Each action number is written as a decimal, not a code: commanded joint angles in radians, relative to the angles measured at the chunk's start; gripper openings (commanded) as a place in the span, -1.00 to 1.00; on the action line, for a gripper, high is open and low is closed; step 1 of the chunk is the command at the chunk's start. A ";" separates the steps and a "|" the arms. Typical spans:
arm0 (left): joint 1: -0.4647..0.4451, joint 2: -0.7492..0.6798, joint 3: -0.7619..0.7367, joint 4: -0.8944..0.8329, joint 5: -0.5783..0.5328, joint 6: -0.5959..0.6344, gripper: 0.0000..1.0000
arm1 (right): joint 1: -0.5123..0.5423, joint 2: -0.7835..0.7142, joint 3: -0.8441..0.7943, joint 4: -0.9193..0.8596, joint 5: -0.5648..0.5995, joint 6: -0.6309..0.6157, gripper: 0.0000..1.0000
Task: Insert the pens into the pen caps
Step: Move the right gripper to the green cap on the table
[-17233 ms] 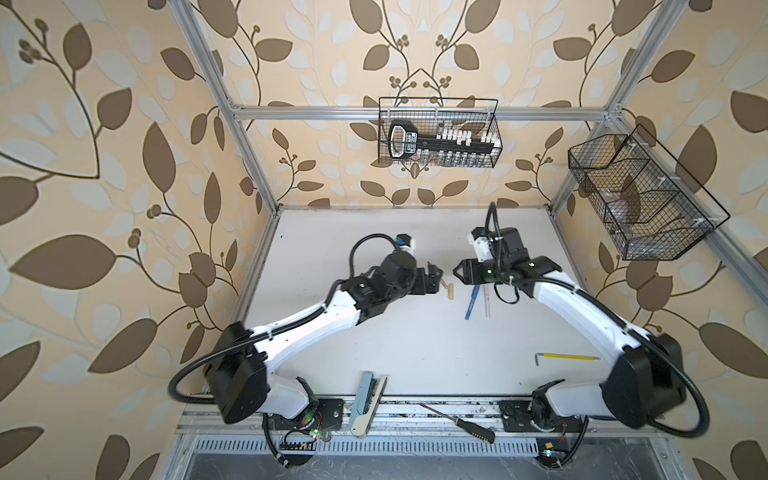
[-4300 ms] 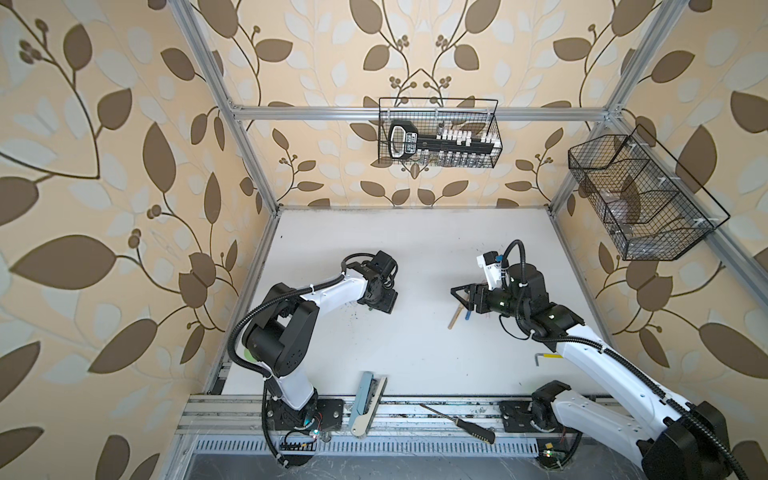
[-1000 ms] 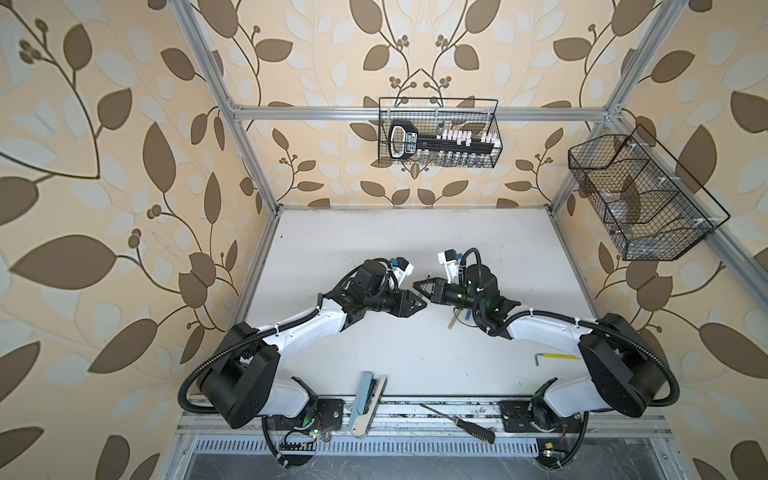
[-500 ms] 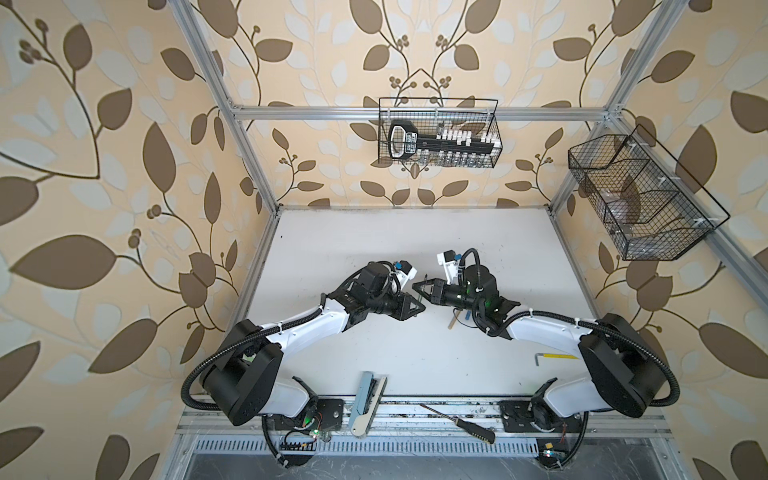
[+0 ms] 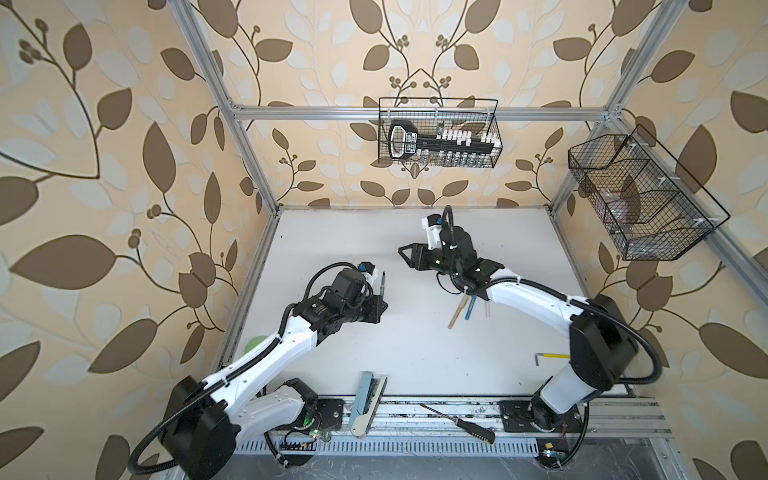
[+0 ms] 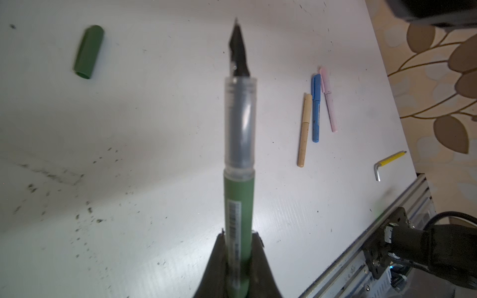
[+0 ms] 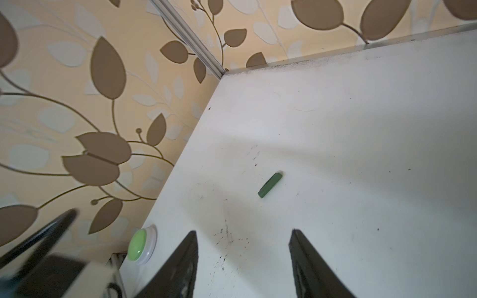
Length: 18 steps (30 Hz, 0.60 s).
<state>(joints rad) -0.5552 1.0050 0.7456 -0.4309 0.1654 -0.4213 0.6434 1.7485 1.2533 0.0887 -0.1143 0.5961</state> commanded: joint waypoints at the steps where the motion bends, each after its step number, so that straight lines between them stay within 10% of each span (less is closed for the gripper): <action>1: 0.005 -0.102 -0.002 -0.134 -0.151 -0.028 -0.97 | 0.025 0.187 0.133 -0.112 0.062 -0.036 0.16; 18: 0.005 -0.195 0.042 -0.212 -0.165 0.009 -0.93 | 0.120 0.698 0.652 -0.307 0.219 -0.035 0.20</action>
<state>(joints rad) -0.5549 0.8207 0.7506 -0.6334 0.0181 -0.4286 0.7689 2.4004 1.8252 -0.1520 0.0601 0.5743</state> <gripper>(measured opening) 0.123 0.601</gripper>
